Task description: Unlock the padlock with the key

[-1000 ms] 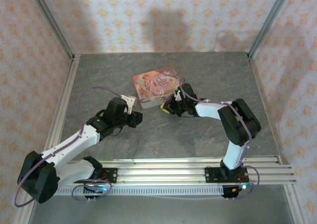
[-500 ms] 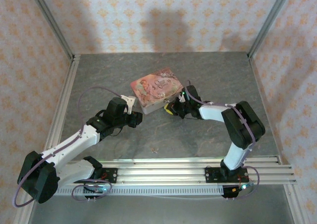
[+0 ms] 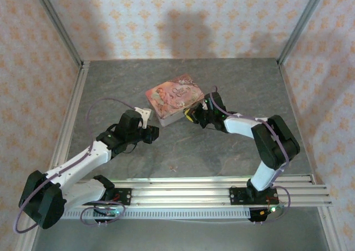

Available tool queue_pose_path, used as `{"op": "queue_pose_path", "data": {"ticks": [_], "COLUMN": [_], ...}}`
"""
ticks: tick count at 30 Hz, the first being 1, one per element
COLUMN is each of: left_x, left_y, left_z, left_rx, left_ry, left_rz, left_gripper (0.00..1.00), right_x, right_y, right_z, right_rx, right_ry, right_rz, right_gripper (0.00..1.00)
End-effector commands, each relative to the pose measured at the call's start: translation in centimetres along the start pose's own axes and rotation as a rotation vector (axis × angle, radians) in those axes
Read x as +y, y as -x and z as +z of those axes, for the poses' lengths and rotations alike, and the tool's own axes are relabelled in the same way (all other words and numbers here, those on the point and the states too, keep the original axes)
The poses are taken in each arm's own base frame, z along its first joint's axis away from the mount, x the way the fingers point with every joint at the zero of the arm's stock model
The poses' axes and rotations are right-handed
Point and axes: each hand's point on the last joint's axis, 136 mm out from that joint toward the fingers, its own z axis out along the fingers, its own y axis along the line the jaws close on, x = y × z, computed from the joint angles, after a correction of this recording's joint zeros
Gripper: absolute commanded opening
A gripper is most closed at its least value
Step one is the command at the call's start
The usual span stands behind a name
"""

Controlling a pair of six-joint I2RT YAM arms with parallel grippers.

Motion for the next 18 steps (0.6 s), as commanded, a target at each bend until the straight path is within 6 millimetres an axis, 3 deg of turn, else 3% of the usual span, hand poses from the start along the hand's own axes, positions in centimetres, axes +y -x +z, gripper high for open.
{"op": "queue_pose_path", "data": {"ticks": [1,6,12,16,18], "left_x": [1.1,1.9,2.6,2.7,2.8], "left_y": [0.2,0.7,0.8,0.9,1.0], "left_z": [-0.7,-1.0,-0.9,-1.1,-1.4], "left_rx": [-0.022,-0.046,-0.030,-0.018,-0.013], "left_ry": [0.052,0.093,0.134,0.149,0.159], "left_rz": [0.005,-0.005,-0.028,-0.034,-0.031], "left_gripper": [0.29,0.33,0.37,0.38,0.39], "right_x": [-1.2,-2.3,-5.8,-7.5,-7.3], "right_y": [-0.6,-5.4,-12.5,-12.9,-12.1], "right_z": [-2.0,-4.2,-4.1,-4.4,-5.0], "right_rx": [-0.037,0.087,0.308,0.304,0.265], "right_ry": [-0.070,-0.162,-0.235,-0.275,-0.299], "right_rz": [-0.092,-0.332,-0.473,-0.494,-0.531], "right_gripper": [0.00,0.00,0.07,0.15,0.27]}}
